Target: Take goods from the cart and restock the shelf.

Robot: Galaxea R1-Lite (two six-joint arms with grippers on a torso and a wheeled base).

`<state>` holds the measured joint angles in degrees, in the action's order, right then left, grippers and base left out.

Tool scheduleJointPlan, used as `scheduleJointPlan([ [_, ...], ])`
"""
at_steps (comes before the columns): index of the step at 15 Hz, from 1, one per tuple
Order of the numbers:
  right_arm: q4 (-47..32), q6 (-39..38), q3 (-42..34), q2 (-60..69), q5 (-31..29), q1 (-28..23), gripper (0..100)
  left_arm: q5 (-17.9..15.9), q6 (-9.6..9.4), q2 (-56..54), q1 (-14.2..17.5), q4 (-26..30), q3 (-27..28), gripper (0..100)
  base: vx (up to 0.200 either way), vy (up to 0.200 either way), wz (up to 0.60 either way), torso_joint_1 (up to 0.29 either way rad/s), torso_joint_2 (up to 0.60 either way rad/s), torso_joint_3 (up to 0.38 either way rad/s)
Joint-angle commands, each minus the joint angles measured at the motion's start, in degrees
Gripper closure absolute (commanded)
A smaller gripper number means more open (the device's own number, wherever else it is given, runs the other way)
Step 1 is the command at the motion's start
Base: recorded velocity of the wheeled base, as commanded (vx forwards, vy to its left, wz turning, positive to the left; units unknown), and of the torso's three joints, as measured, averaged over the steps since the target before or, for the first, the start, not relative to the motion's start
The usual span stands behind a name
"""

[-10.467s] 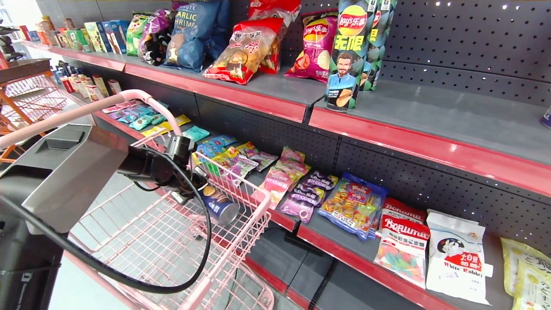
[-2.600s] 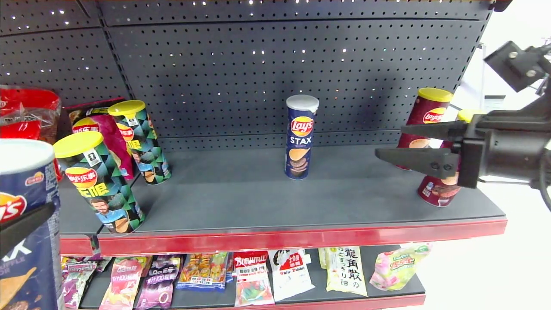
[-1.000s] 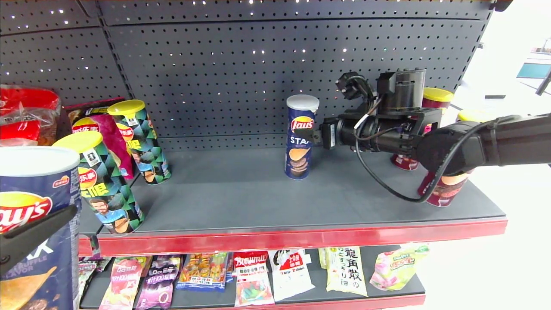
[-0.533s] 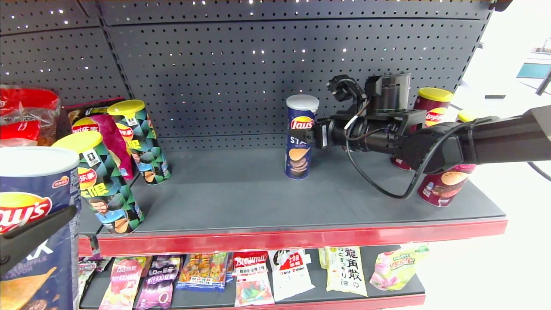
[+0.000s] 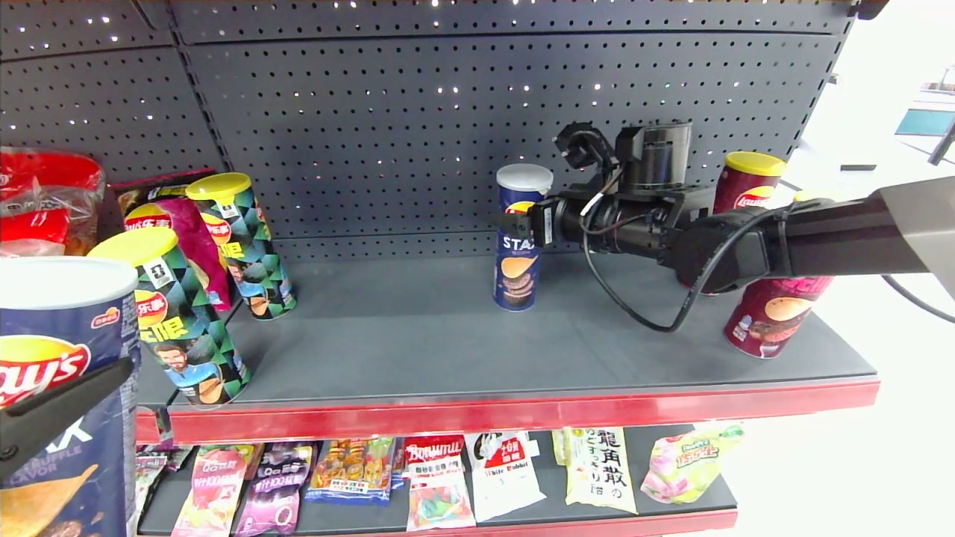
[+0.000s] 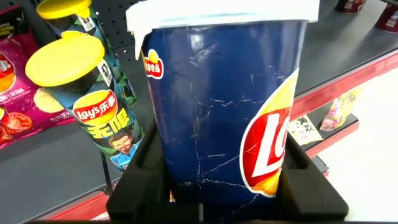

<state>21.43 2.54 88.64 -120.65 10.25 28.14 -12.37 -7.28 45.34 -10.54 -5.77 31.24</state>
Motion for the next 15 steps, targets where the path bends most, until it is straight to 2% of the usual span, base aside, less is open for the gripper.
scheduleJointPlan([
  [1,0.0,0.0,1.0,-1.4,-0.1,0.6,0,0.1,-0.02,-0.1,0.0,0.0,-0.2,100,0.0,0.0,0.0,0.0,0.0,0.0],
  [2,0.1,0.0,1.2,-1.6,-0.1,0.7,0,0.1,-0.02,-0.2,0.0,0.0,-0.3,100,0.0,0.0,0.0,0.0,0.0,0.0],
  [3,0.1,0.1,2.0,-2.3,-0.1,0.8,100,0.1,-0.02,-0.5,0.0,0.0,-0.4,100,0.0,0.0,0.0,0.0,0.0,0.0],
  [7,0.3,0.1,5.0,-3.3,-3.6,2.2,100,0.2,-0.02,-0.5,0.0,0.0,-0.5,100,0.0,0.0,0.0,0.0,0.0,0.0],
  [11,0.2,0.1,4.0,-0.3,-5.9,4.4,100,0.2,0.07,-0.6,0.0,0.0,-0.5,100,0.0,0.0,0.0,0.0,0.0,0.0],
  [15,0.1,0.3,-6.9,7.6,-12.4,6.7,100,0.2,0.07,-0.5,0.0,0.0,-0.5,100,0.0,0.0,0.0,0.0,0.0,0.0],
])
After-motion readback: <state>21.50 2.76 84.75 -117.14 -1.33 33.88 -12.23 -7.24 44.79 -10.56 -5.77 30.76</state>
